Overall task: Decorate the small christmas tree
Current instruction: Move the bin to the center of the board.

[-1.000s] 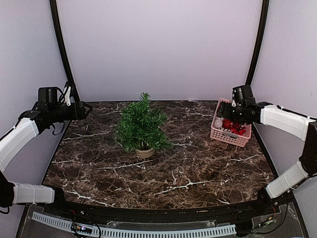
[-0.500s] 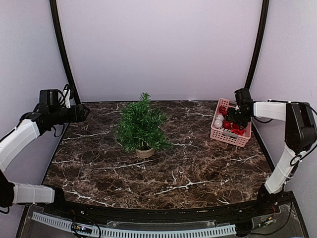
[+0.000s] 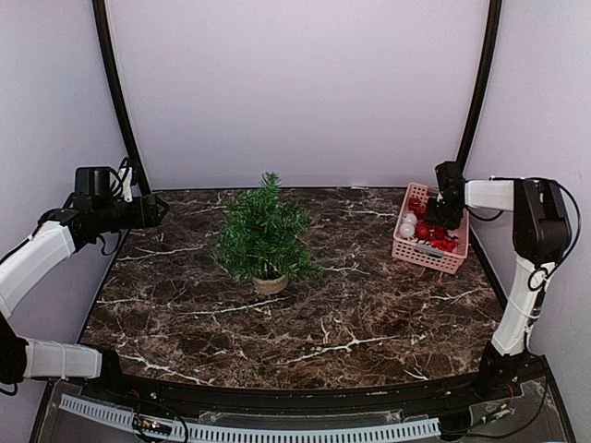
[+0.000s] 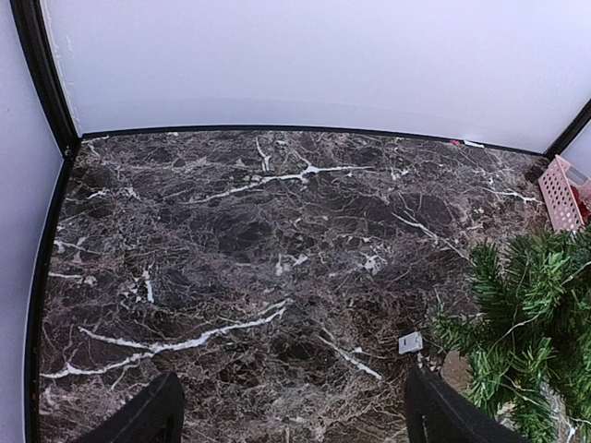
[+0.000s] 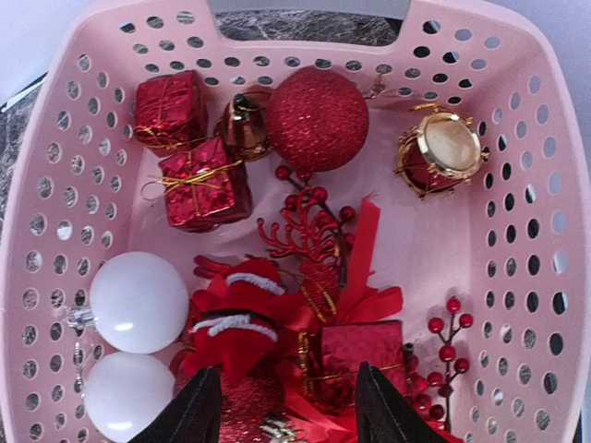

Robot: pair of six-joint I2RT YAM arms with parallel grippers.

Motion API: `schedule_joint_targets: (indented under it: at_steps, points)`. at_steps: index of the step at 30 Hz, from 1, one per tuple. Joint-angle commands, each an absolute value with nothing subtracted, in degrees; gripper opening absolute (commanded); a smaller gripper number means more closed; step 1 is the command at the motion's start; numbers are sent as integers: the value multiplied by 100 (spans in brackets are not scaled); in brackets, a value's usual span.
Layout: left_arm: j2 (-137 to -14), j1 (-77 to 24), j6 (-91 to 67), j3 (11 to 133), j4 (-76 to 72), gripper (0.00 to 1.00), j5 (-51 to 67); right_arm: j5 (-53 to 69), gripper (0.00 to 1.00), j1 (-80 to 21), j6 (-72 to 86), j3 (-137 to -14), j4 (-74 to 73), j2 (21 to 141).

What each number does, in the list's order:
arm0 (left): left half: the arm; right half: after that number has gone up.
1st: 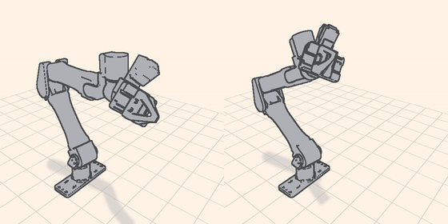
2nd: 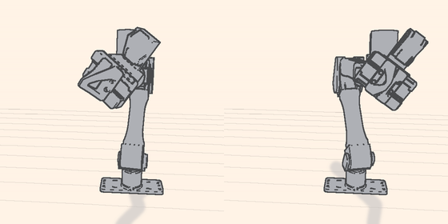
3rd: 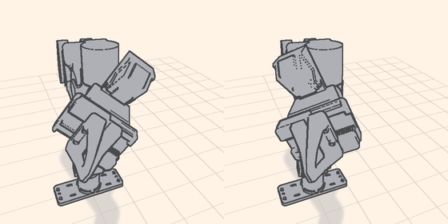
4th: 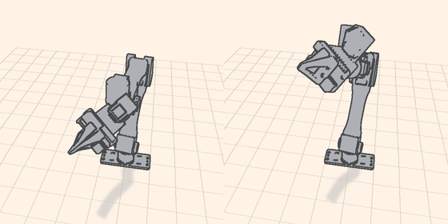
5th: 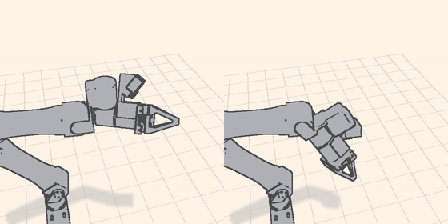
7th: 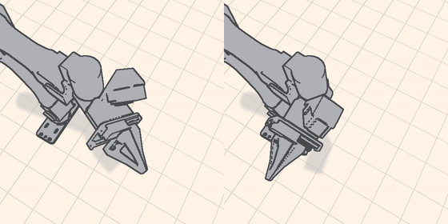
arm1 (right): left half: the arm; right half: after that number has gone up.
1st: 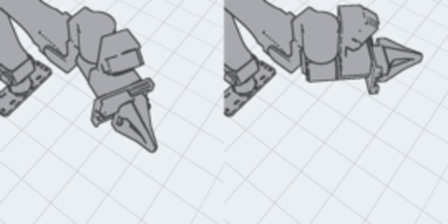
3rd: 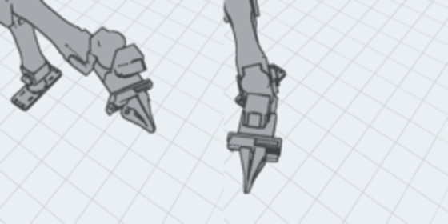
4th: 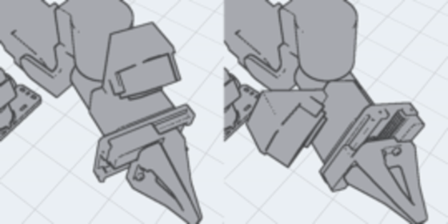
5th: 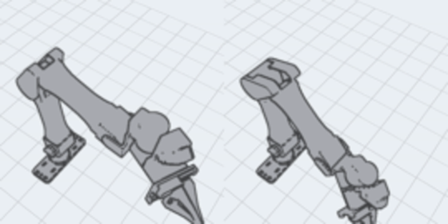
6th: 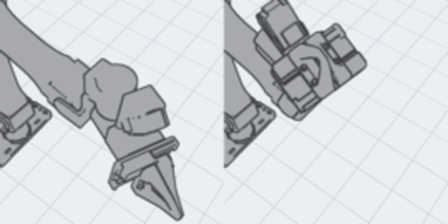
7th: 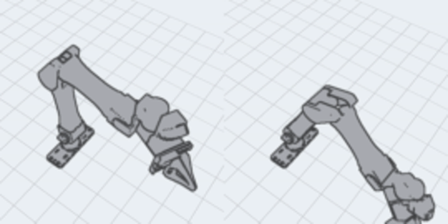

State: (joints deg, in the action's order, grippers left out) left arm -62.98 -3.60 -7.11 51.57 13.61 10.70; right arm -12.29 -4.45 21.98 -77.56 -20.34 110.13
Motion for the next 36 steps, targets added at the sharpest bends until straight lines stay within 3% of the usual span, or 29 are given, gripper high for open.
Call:
schedule_joint_targets:
  at_steps: [1,8,21,36]
  points:
    - [-6287,-329,-733,5067,1318,85,1175,-1328,47,-197,2197,-7908,-2128,11016]
    - [-6301,-330,-751,5063,1322,85,1204,-1377,41,40,2265,-7738,-2229,11032]
    - [-6346,-329,-753,5071,1348,84,1222,59,38,36,2276,-7445,-1703,11073]
    - [-6307,-326,-730,5080,1371,85,1180,377,40,-1021,2533,-6995,-1690,10745]
